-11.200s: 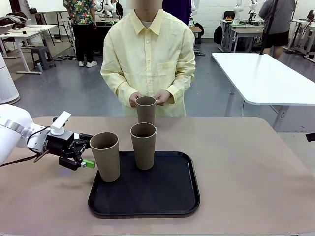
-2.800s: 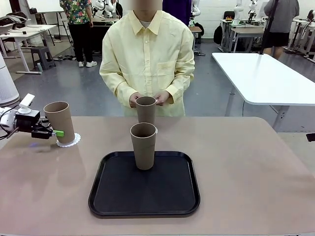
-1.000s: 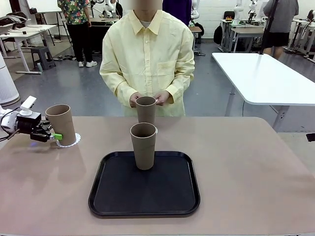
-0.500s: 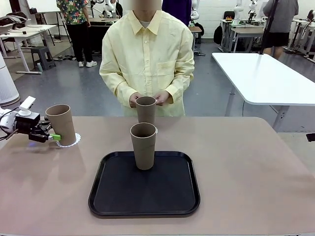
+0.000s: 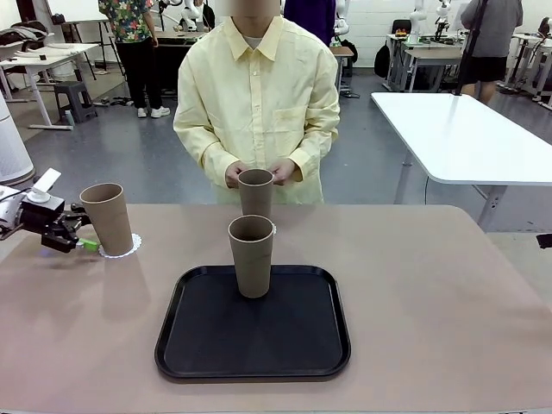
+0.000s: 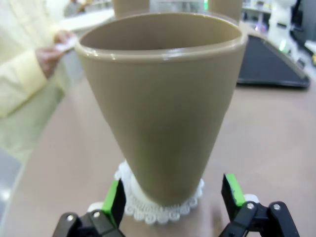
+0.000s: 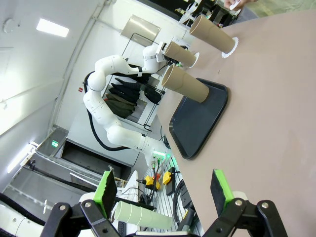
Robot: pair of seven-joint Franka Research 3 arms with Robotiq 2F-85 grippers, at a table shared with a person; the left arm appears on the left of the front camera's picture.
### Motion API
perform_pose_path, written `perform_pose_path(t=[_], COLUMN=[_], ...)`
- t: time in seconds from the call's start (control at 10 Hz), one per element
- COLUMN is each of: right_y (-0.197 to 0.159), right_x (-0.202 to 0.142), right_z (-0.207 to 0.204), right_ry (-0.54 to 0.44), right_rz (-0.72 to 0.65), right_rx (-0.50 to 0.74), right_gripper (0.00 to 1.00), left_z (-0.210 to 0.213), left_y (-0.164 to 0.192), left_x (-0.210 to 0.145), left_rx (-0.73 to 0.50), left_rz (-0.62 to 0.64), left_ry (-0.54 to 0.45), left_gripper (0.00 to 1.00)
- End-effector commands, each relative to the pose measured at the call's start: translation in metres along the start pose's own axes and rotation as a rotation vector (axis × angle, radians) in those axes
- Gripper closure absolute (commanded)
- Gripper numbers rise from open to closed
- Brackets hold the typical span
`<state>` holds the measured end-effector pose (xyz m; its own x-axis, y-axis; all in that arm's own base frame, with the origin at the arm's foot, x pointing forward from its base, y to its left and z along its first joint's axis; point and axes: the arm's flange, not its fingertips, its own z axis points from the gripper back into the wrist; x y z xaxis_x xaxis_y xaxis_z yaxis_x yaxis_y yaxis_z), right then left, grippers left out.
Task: Place coasters on the table and set cups on them.
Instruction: Take one Reusable plastic cup from the Flat Tray and place it on a coaster set by the human.
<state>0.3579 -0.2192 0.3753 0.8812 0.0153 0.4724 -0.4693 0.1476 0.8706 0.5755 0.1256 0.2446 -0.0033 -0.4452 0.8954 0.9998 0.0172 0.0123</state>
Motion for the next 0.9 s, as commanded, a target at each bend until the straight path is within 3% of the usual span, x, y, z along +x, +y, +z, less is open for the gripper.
perform_pose_path(t=[0.0, 0.2, 0.4, 0.7, 0.8], right_y=[0.0, 0.0, 0.0, 0.0, 0.0], right_x=[0.0, 0.0, 0.0, 0.0, 0.0], right_z=[0.0, 0.0, 0.0, 0.0, 0.0], right_ry=[0.0, 0.0, 0.0, 0.0, 0.0], right_rz=[-0.001, -0.001, -0.001, -0.001, -0.001], right_rx=[0.001, 0.001, 0.001, 0.001, 0.001], right_gripper=[0.0, 0.0, 0.0, 0.0, 0.0], left_z=[0.007, 0.034, 0.07, 0.087, 0.088], left_y=[-0.012, -0.031, -0.087, -0.157, -0.175], left_x=[0.011, 0.036, 0.102, 0.17, 0.187], left_rx=[0.003, 0.092, 0.192, 0.378, 0.372], left_rz=[0.005, -0.005, -0.005, 0.053, 0.075], left_ry=[0.142, 0.252, 0.33, 0.679, 0.7], left_gripper=[0.0, 0.0, 0.0, 0.0, 0.0])
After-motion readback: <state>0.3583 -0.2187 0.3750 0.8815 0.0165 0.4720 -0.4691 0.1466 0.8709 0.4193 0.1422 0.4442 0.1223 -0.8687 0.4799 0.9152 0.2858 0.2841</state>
